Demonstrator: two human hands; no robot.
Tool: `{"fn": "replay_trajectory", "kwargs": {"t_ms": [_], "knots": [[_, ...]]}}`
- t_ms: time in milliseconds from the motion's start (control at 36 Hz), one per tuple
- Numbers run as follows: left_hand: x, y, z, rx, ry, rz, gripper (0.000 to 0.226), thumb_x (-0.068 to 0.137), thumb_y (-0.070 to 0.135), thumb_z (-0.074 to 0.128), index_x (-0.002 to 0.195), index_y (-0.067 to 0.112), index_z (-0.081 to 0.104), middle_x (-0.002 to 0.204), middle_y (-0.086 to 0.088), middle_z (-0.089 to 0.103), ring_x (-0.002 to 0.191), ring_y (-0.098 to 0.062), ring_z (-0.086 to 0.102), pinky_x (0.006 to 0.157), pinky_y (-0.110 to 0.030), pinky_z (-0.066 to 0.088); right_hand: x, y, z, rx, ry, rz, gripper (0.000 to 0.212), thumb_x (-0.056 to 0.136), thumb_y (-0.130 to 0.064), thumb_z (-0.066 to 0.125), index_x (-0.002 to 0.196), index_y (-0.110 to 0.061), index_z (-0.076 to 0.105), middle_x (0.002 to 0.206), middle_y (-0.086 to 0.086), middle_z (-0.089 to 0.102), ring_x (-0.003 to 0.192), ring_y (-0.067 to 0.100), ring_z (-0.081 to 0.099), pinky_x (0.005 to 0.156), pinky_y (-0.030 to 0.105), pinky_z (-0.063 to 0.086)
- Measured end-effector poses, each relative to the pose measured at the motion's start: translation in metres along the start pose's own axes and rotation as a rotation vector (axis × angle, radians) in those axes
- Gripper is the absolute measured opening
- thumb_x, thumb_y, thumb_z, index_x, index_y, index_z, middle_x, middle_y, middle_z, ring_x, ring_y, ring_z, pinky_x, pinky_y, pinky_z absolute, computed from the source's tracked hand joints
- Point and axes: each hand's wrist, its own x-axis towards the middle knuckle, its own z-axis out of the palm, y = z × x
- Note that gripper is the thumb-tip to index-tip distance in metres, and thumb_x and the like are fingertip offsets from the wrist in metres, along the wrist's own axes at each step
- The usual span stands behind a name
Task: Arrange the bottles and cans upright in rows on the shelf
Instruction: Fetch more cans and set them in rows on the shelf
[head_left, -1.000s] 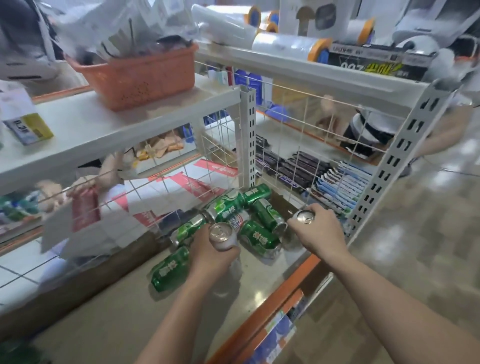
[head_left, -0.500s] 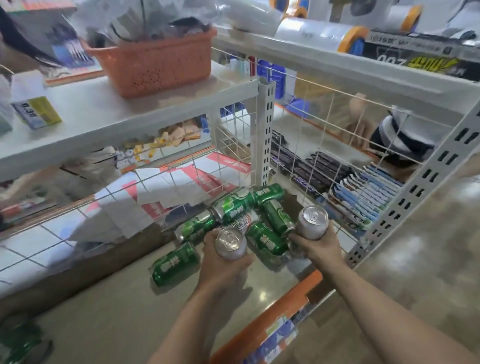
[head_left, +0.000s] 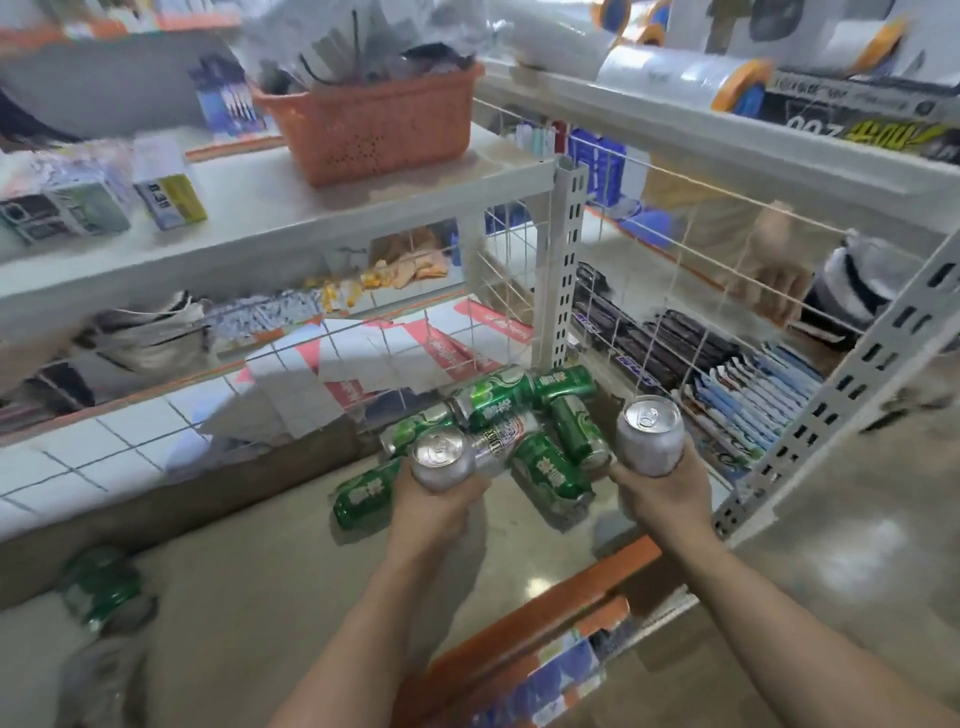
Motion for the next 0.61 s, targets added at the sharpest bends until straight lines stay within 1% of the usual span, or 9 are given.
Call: {"fn": "replay_trajectory", "kwargs": {"t_ms": [56, 139, 250, 333, 417, 472, 500, 556, 611], "knots": [[-0.01, 0.009, -0.015, -0.04, 0.003, 0.035, 0.023, 0.073, -0.001, 0.082, 0.078, 0.001, 0.06, 0.067, -0.006, 0.061, 0.058, -0.016, 0.054, 0.057, -0.028, 0.045, -0.009, -0.014, 0.001, -0.025, 0.001, -0.05, 0.061, 0.066, -0.017, 0.093, 0.116, -0.022, 0.058, 0.103, 0.002, 0.07, 0.095, 0.022, 0.066, 0.085, 0.036, 0.052], [-0.027, 0.021, -0.047, -0.099, 0.05, 0.095, 0.031, 0.063, 0.001, 0.083, 0.083, 0.011, 0.063, 0.067, 0.005, 0.065, 0.058, -0.009, 0.055, 0.055, -0.026, 0.047, -0.024, -0.034, 0.018, -0.021, -0.052, -0.068, 0.052, 0.068, -0.019, 0.089, 0.111, -0.022, 0.061, 0.1, 0.005, 0.071, 0.091, 0.025, 0.068, 0.085, 0.044, 0.057], [-0.057, 0.03, -0.108, -0.089, 0.104, 0.198, 0.04, 0.058, 0.005, 0.082, 0.093, 0.011, 0.063, 0.073, 0.01, 0.065, 0.067, -0.007, 0.057, 0.062, -0.024, 0.051, -0.068, -0.066, 0.067, 0.085, -0.181, -0.122, 0.047, 0.064, -0.02, 0.09, 0.103, -0.022, 0.065, 0.09, 0.0, 0.073, 0.082, 0.023, 0.068, 0.074, 0.038, 0.055], [-0.087, 0.026, -0.166, -0.067, 0.198, 0.205, 0.052, 0.054, 0.018, 0.089, 0.099, 0.008, 0.064, 0.078, 0.007, 0.068, 0.074, -0.013, 0.061, 0.067, -0.028, 0.052, -0.121, -0.092, 0.11, 0.179, -0.335, -0.157, 0.035, 0.068, -0.011, 0.088, 0.093, -0.024, 0.066, 0.084, 0.004, 0.073, 0.076, 0.025, 0.067, 0.07, 0.043, 0.055], [-0.128, 0.016, -0.234, -0.057, 0.341, 0.178, 0.067, 0.047, 0.034, 0.093, 0.105, 0.01, 0.069, 0.087, -0.001, 0.075, 0.077, -0.018, 0.068, 0.075, -0.037, 0.056, -0.19, -0.116, 0.152, 0.248, -0.533, -0.169, 0.024, 0.065, -0.014, 0.079, 0.08, -0.019, 0.062, 0.068, 0.003, 0.06, 0.062, 0.022, 0.052, 0.057, 0.041, 0.046], [-0.161, 0.01, -0.28, -0.027, 0.435, 0.136, 0.063, 0.044, 0.043, 0.091, 0.099, 0.015, 0.074, 0.086, -0.004, 0.077, 0.076, -0.02, 0.07, 0.075, -0.042, 0.058, -0.24, -0.129, 0.179, 0.272, -0.621, -0.158, 0.022, 0.062, -0.015, 0.077, 0.072, -0.016, 0.057, 0.06, 0.001, 0.054, 0.057, 0.019, 0.046, 0.052, 0.036, 0.039], [-0.178, 0.007, -0.301, -0.015, 0.46, 0.125, 0.056, 0.047, 0.042, 0.091, 0.093, 0.016, 0.076, 0.081, -0.002, 0.077, 0.072, -0.017, 0.068, 0.071, -0.042, 0.057, -0.265, -0.134, 0.191, 0.274, -0.657, -0.158, 0.024, 0.062, -0.016, 0.078, 0.073, -0.018, 0.057, 0.059, -0.002, 0.055, 0.055, 0.018, 0.047, 0.051, 0.032, 0.039], [-0.211, 0.0, -0.344, 0.013, 0.483, 0.144, 0.039, 0.058, 0.027, 0.093, 0.087, 0.009, 0.075, 0.071, 0.005, 0.071, 0.065, -0.011, 0.063, 0.061, -0.032, 0.052, -0.312, -0.14, 0.216, 0.282, -0.741, -0.152, 0.03, 0.063, -0.012, 0.081, 0.08, -0.023, 0.058, 0.06, -0.006, 0.059, 0.054, 0.018, 0.05, 0.05, 0.03, 0.041], [-0.243, -0.005, -0.385, 0.069, 0.543, 0.123, 0.031, 0.063, 0.02, 0.093, 0.083, 0.007, 0.073, 0.07, 0.005, 0.069, 0.066, -0.015, 0.064, 0.061, -0.028, 0.052, -0.357, -0.147, 0.239, 0.276, -0.821, -0.164, 0.031, 0.071, 0.001, 0.078, 0.078, -0.021, 0.057, 0.059, -0.003, 0.059, 0.051, 0.019, 0.051, 0.047, 0.028, 0.041]]}}
